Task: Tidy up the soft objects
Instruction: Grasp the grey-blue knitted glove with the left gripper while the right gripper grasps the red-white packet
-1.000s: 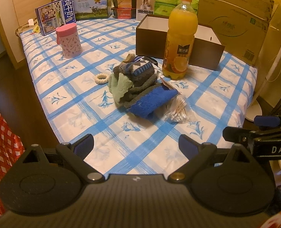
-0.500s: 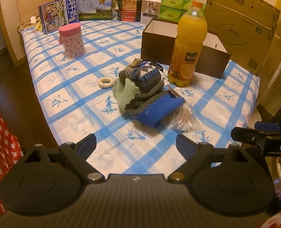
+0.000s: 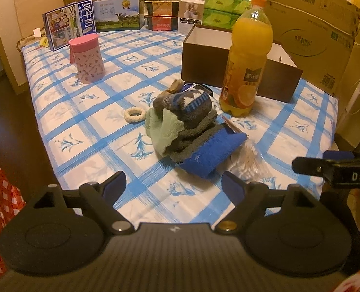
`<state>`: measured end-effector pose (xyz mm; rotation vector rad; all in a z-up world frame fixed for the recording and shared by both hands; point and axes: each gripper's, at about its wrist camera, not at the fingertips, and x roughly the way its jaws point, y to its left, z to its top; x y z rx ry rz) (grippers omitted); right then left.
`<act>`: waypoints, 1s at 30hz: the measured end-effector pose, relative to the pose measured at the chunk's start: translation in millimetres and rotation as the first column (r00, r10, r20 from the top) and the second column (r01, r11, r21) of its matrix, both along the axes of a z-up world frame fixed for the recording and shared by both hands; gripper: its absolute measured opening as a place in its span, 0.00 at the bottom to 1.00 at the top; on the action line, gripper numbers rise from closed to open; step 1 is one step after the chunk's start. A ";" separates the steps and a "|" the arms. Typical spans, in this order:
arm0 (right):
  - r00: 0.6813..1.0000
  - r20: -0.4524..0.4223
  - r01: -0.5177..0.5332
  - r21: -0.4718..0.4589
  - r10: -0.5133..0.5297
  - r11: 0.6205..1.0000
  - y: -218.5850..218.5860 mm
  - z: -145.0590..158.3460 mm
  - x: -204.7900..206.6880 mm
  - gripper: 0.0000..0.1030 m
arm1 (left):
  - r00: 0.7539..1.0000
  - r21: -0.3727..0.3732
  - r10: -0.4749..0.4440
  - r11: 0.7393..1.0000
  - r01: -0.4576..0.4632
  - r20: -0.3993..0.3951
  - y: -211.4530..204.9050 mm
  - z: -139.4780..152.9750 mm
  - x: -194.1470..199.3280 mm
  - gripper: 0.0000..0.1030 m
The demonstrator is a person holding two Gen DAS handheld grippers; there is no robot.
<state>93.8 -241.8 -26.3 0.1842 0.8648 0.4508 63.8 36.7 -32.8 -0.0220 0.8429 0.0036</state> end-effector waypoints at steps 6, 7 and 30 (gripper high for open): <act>1.000 -0.021 -0.007 0.017 0.008 1.000 7.7 -10.8 23.0 0.89 | 1.000 -0.019 -0.018 1.000 0.017 -0.015 1.4 -14.0 20.3 0.69; 1.000 -0.023 -0.007 0.016 0.007 1.000 9.2 -12.7 27.3 0.87 | 1.000 -0.022 -0.023 0.999 0.022 -0.017 1.1 -15.8 23.9 0.68; 0.951 0.154 -0.222 -0.258 0.267 0.940 79.9 -67.8 95.6 0.53 | 0.995 -0.049 -0.094 0.994 0.093 -0.026 -4.7 -50.6 117.6 0.39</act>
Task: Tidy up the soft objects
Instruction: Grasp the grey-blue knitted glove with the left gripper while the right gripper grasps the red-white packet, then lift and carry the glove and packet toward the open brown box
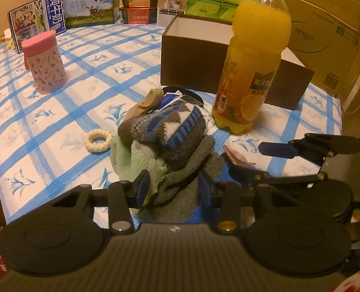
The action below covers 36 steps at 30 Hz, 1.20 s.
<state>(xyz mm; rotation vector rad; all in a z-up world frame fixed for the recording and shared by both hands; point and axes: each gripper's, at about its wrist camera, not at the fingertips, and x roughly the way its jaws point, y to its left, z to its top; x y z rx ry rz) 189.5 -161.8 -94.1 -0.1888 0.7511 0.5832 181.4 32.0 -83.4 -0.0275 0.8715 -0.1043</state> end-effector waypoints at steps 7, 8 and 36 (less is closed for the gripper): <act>0.997 0.040 -0.060 -0.062 0.062 0.996 10.9 -24.9 3.4 0.42 | 1.000 -0.012 0.009 1.000 -0.010 -0.023 1.4 -10.7 9.1 0.39; 0.997 0.044 -0.064 -0.066 0.067 0.996 12.0 -27.0 3.8 0.37 | 1.000 -0.014 0.012 1.000 -0.012 -0.023 1.4 -11.3 9.6 0.39; 0.968 -0.129 0.241 0.260 -0.214 0.935 -79.3 19.0 19.1 0.01 | 0.995 -0.082 0.088 0.993 -0.083 0.051 -3.2 -14.7 42.1 0.13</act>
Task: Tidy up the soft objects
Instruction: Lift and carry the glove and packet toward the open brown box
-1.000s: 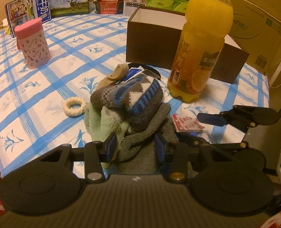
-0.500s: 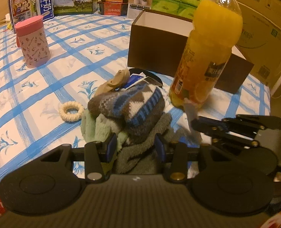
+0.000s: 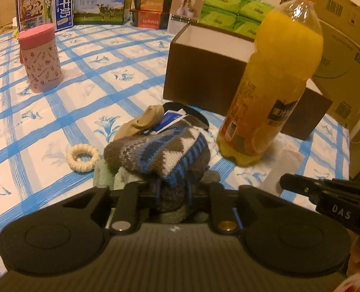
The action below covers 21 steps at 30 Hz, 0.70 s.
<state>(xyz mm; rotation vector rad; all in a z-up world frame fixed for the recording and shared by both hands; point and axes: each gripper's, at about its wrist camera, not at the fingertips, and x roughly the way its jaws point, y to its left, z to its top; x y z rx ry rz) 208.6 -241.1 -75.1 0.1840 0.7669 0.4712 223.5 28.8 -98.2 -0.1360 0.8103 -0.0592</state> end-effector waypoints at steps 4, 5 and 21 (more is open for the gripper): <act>1.000 0.005 0.006 0.007 -0.006 1.000 -3.5 7.6 -6.0 0.01 | 0.999 0.002 -0.011 1.000 0.011 0.043 -0.7 11.9 -12.0 0.11; 1.000 0.006 0.008 0.009 -0.008 1.000 -2.5 9.0 -6.6 0.01 | 0.998 0.004 -0.017 1.000 0.017 0.055 -1.3 16.3 -16.3 0.10; 0.999 0.039 0.032 0.023 -0.033 0.999 -18.3 52.8 -56.0 0.01 | 0.985 0.015 -0.130 0.992 0.129 0.116 -20.2 68.4 -98.2 0.10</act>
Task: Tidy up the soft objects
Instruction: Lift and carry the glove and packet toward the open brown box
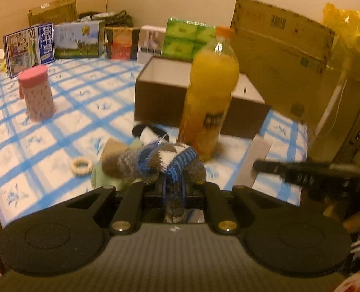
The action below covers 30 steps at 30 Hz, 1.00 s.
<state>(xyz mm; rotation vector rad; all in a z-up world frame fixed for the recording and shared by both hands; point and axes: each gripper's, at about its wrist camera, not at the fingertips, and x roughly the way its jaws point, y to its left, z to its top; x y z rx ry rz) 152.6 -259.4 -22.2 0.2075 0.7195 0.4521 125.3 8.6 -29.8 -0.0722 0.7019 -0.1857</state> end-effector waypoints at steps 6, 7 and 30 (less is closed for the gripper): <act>1.000 -0.008 0.012 0.015 -0.012 1.000 -10.0 10.9 -20.0 0.01 | 0.999 0.032 -0.031 0.999 0.031 0.019 -11.1 9.3 -23.0 0.10; 1.000 -0.006 0.016 0.017 -0.016 1.000 -12.1 13.2 -23.2 0.01 | 0.998 0.037 -0.044 0.998 0.043 0.032 -15.6 12.8 -25.4 0.10; 0.996 0.066 0.064 0.018 -0.065 0.998 -128.6 60.6 13.8 0.01 | 0.948 0.102 -0.282 0.958 0.269 0.149 -159.2 46.8 34.1 0.10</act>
